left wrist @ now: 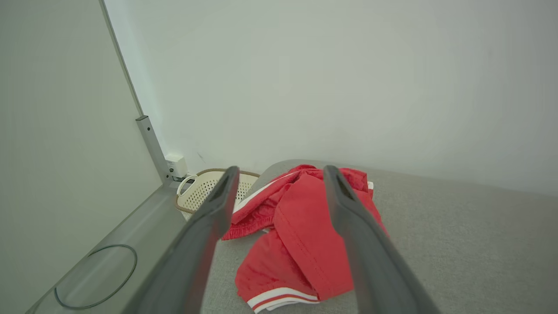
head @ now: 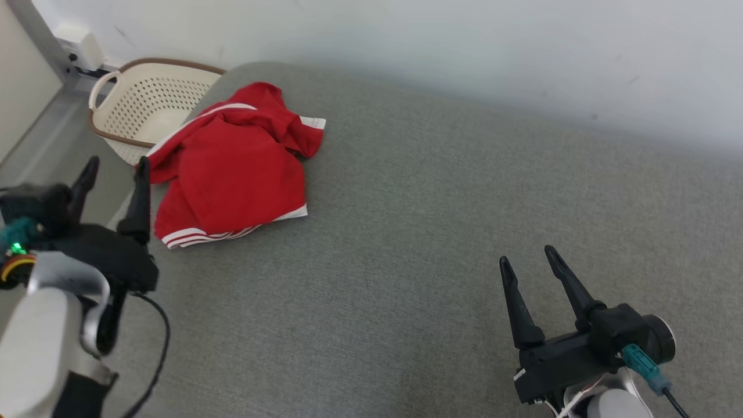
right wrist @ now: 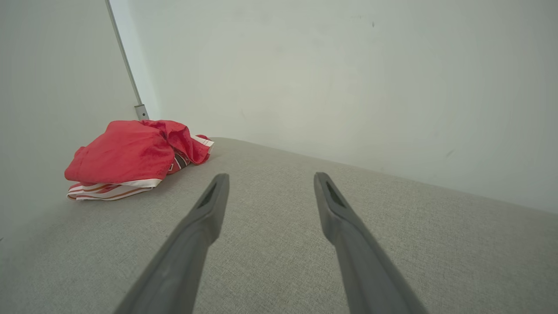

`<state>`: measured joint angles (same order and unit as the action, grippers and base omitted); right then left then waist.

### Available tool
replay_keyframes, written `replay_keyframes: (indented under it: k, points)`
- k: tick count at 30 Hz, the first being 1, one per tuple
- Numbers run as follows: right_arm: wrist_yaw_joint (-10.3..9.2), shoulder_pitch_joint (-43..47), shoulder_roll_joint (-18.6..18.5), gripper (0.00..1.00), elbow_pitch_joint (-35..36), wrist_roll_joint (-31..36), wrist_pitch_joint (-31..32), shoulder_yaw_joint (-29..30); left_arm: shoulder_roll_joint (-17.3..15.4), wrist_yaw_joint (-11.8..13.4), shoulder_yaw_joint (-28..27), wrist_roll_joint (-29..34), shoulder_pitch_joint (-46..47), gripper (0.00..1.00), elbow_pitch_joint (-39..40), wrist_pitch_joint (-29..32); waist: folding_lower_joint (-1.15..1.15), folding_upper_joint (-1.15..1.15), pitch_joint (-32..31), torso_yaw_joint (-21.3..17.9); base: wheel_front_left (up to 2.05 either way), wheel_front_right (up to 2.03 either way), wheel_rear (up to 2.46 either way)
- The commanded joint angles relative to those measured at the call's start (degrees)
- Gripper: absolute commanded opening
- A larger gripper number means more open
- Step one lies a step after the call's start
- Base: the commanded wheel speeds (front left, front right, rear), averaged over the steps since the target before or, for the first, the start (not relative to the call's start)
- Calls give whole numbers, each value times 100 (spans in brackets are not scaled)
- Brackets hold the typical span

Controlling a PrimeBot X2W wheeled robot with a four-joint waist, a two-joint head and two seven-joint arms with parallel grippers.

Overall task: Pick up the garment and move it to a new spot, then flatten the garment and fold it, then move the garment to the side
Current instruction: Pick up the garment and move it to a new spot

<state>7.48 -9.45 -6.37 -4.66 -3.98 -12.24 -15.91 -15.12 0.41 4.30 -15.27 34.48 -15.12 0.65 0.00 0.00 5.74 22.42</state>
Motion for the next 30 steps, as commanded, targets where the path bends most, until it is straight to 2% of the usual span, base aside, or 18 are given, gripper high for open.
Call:
replay_keyframes:
  k: [1,7,12,20,25,26,27,28,30]
  points:
    - [2,-110,-62,100,39,56,27,-46,-137,-92,-52,-110,270,100,-346,155,0,0,297,-258,0,0,0]
    - [2,-322,-215,100,114,40,127,-116,-235,-487,-113,-579,1035,100,-1582,572,0,0,787,-581,0,0,0]
    - [2,-446,-306,100,179,40,200,-168,-301,-654,-128,-806,1415,100,-2275,662,0,0,1062,-769,0,0,0]
    - [2,-603,-456,100,350,-1,303,-212,-467,-779,130,-1297,2044,100,-3445,786,0,0,1467,-1034,0,0,0]
    - [2,-618,-471,100,412,-28,337,-190,-616,-784,465,-1637,2219,100,-3768,760,0,0,1568,-1115,0,0,0]
    - [2,-610,-464,100,417,-31,343,-178,-640,-785,515,-1671,2241,57,-3806,739,0,0,1576,-1120,0,0,0]
    - [2,-607,-460,100,425,-25,342,-169,-700,-785,554,-1656,2272,33,-3838,671,0,0,1585,-1125,0,0,0]
    - [2,-608,-456,100,431,-27,343,-165,-745,-784,563,-1694,2309,0,-3881,586,0,0,1589,-1130,0,0,0]
    - [2,-616,-450,100,434,-36,350,-140,-846,-785,584,-1628,2396,0,-3953,336,0,0,1585,-1134,0,0,0]
